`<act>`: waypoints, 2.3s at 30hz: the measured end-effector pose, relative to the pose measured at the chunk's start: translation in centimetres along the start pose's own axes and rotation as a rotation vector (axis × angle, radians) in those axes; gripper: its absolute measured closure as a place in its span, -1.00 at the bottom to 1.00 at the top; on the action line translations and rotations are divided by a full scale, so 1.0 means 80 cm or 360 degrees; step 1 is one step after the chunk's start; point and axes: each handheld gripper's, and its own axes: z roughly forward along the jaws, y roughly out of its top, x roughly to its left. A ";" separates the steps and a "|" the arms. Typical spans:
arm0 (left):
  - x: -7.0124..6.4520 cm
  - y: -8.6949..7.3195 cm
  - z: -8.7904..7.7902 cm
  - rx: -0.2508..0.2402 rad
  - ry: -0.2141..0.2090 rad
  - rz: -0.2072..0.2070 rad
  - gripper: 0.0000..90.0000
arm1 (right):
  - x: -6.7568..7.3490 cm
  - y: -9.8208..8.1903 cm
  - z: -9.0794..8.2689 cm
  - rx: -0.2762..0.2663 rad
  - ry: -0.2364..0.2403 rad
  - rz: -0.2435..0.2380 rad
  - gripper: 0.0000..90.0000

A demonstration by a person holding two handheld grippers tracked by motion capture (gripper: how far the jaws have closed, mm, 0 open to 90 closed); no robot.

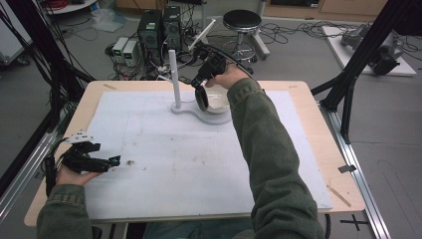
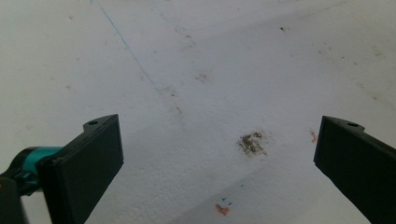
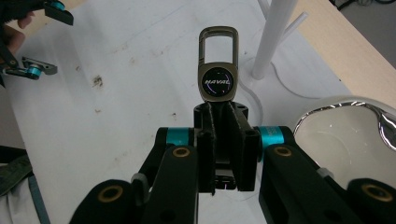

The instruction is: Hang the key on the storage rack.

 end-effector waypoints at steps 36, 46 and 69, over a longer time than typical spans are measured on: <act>0.003 -0.003 0.001 0.0033 -0.0021 -0.0024 -0.96 | -0.009 0.034 0.040 -0.0063 -0.0088 0.0077 0.71; 0.002 -0.003 0.002 0.0037 -0.0029 -0.0024 -0.96 | -0.015 0.014 0.032 -0.0129 -0.0173 0.0168 -0.08; 0.000 -0.003 0.003 0.0059 -0.0027 -0.0008 -0.96 | -0.024 -0.089 0.014 -0.0246 -0.0256 0.0410 -0.99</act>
